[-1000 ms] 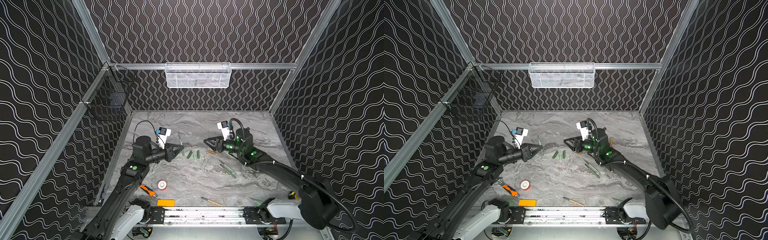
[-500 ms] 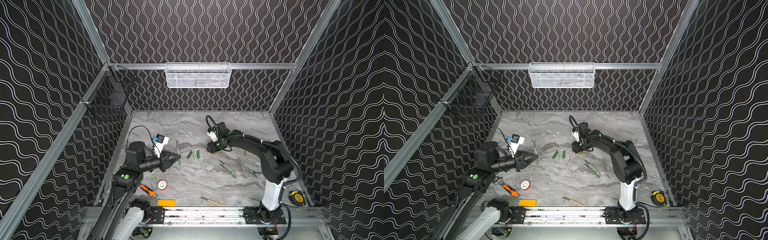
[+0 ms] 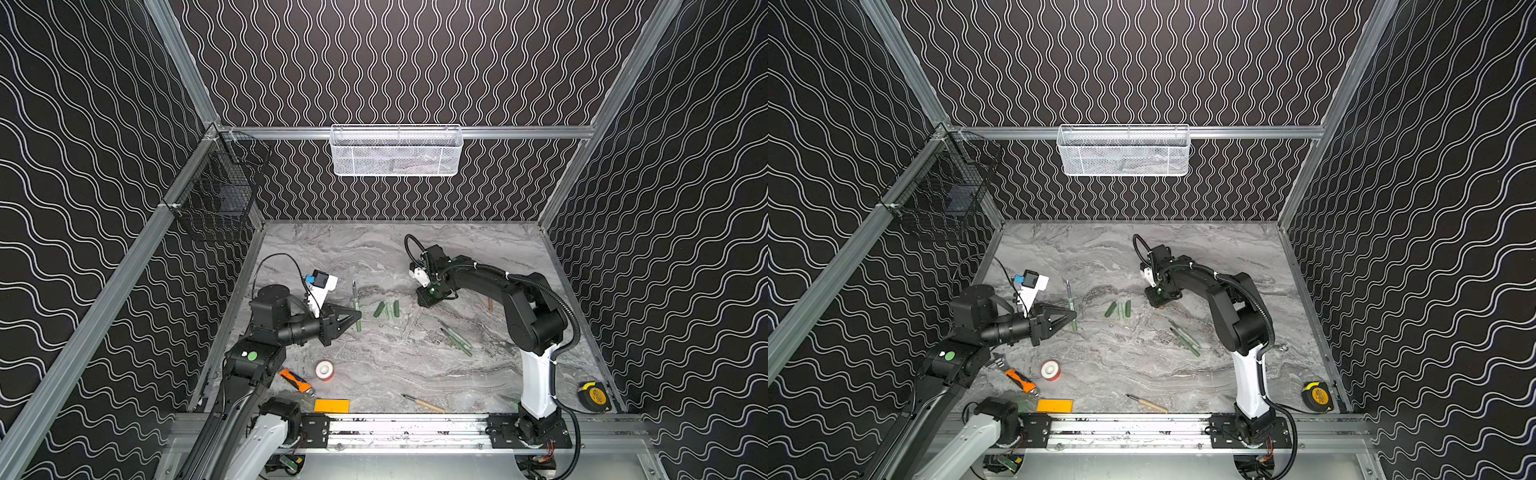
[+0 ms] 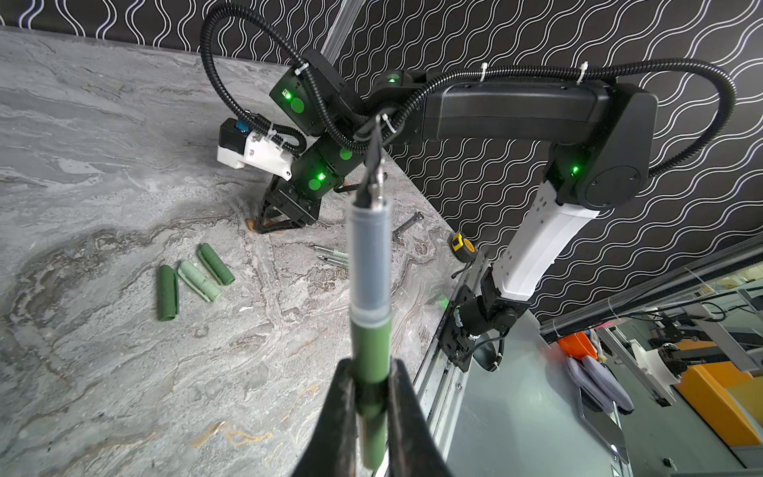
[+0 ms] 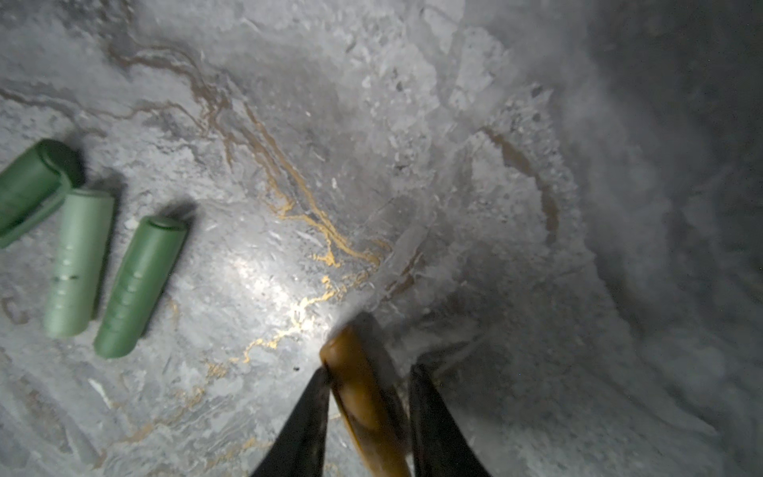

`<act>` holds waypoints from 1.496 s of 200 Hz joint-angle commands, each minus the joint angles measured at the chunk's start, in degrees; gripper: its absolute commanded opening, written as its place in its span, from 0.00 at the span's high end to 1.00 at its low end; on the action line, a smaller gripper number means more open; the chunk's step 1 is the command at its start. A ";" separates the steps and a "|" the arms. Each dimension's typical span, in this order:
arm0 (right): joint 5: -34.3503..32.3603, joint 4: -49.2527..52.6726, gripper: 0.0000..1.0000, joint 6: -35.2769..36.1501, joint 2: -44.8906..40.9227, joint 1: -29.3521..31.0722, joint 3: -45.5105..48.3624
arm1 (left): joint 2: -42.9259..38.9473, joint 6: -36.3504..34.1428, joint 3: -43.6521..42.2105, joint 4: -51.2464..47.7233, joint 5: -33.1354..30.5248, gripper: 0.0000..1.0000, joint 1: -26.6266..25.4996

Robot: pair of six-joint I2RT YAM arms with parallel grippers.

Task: Insert the pens into the pen caps
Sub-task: 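Close the right gripper on the tan cap lying on the table, then lift the tan cap with the right gripper above the pen tip in the left gripper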

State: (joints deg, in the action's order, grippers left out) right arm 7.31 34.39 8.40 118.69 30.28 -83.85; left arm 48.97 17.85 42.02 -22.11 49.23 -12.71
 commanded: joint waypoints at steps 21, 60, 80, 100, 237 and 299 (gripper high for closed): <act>0.02 4.01 0.75 1.35 0.79 0.71 -1.14 | 0.46 -0.54 -0.10 1.52 0.41 0.99 0.13; 0.22 3.70 0.84 0.45 0.13 1.19 -1.09 | 0.90 -0.25 -0.31 1.81 0.41 0.99 0.08; 1.70 2.74 0.85 -0.57 -0.98 1.19 -1.05 | 1.13 0.47 -0.52 2.94 0.97 0.98 0.12; 2.89 1.55 0.86 -2.08 -2.29 1.08 -0.92 | 1.43 1.61 -0.98 4.05 1.05 0.98 -0.03; 28.56 -56.32 0.86 -34.42 -41.39 1.62 31.67 | 10.48 14.16 -8.27 26.01 -5.31 0.99 -19.47; 30.81 -73.81 0.86 -43.60 -49.42 3.25 41.25 | 17.28 14.48 -7.24 32.60 0.23 0.99 -21.87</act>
State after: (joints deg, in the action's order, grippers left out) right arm 36.73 -29.26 -31.05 70.67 32.40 -44.18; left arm 64.40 31.33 34.22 4.27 46.63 -33.82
